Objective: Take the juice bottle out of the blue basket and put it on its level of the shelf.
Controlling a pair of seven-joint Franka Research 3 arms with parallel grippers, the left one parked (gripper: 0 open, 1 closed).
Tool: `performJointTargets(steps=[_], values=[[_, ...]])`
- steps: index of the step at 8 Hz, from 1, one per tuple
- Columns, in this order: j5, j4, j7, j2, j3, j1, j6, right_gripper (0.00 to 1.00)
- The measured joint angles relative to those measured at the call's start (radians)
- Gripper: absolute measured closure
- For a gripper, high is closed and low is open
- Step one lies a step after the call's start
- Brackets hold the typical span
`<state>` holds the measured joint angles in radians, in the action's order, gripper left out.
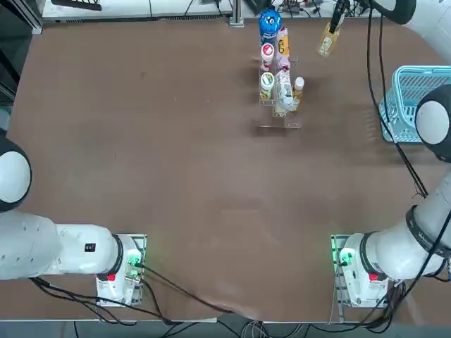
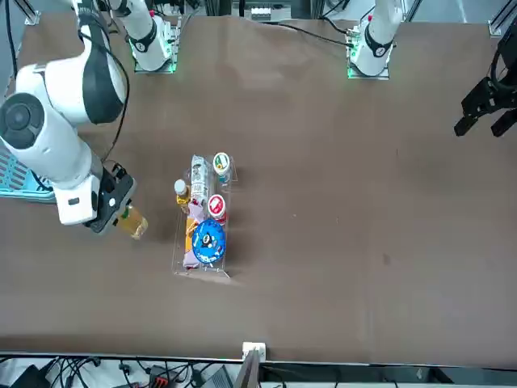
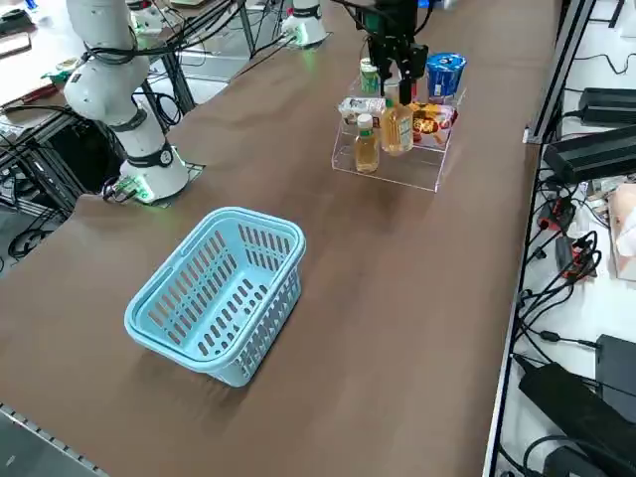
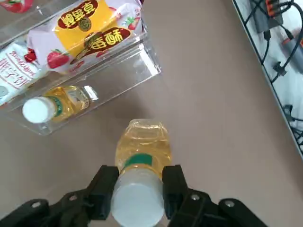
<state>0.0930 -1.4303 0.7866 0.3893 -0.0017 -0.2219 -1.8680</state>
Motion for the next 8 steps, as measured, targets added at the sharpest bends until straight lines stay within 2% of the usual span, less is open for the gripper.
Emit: performJointTargets(steps=[5, 8], values=[[0.002, 0.001, 0.073, 0.085, 0.001, -0.110, -0.085, 0.46], [0.003, 0.001, 0.166, 0.118, -0.002, -0.128, -0.110, 0.46]])
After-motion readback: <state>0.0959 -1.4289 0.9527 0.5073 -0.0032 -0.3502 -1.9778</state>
